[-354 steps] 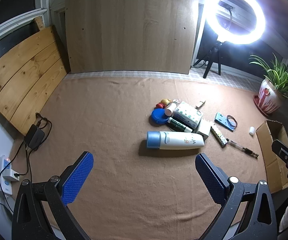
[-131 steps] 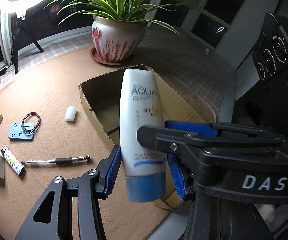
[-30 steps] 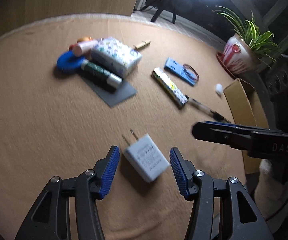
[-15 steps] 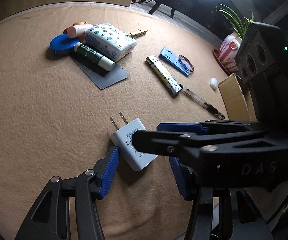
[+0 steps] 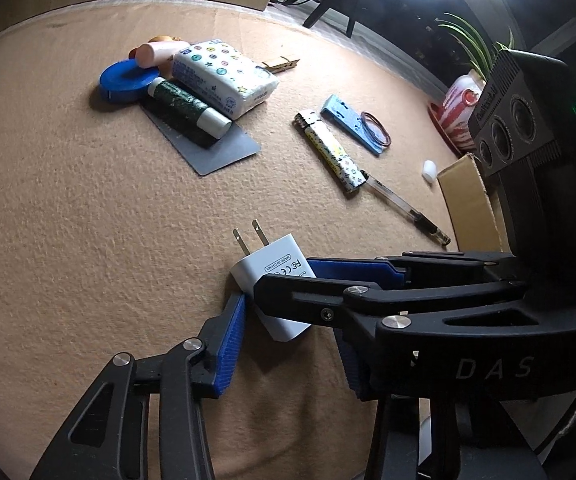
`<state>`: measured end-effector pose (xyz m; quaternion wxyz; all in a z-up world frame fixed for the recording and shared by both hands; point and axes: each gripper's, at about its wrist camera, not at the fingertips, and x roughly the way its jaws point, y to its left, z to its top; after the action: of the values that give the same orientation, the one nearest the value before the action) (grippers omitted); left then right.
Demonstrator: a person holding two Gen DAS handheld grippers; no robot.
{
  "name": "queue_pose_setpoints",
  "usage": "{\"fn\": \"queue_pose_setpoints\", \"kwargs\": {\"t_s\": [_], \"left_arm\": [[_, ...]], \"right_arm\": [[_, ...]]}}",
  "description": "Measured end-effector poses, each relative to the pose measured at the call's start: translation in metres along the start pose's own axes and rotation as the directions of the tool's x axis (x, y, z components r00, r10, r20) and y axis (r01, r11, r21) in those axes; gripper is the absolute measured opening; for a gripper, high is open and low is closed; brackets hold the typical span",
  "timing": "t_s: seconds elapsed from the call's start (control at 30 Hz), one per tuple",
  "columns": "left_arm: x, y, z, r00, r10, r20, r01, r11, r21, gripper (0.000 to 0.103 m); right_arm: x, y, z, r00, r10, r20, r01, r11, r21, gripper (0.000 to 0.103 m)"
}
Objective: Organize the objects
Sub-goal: 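Carry the charger plug with the left tool over the box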
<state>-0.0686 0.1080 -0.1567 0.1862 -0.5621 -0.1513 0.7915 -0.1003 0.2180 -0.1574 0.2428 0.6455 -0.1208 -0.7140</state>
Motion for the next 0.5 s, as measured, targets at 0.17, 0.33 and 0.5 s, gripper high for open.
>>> {"fn": "queue_pose_setpoints", "kwargs": {"t_s": [0.17, 0.33, 0.5], "left_arm": [[-0.003, -0.016, 0.003, 1.000, -0.008, 0.012, 0.007, 0.999, 0.035, 0.046], [-0.007, -0.050, 0.010, 0.999, -0.031, 0.024, 0.028, 0.993, 0.111, 0.046], [-0.004, -0.099, 0.015, 0.997, -0.078, 0.025, 0.071, 0.976, 0.205, 0.046]], "right_arm": [[-0.015, -0.006, -0.003, 0.999, -0.002, 0.035, 0.001, 1.000, 0.017, 0.034], [-0.048, -0.017, -0.014, 0.994, -0.021, 0.111, 0.015, 0.998, 0.057, 0.034], [-0.089, -0.038, -0.031, 0.981, -0.050, 0.189, 0.029, 0.993, 0.113, 0.034]]}}
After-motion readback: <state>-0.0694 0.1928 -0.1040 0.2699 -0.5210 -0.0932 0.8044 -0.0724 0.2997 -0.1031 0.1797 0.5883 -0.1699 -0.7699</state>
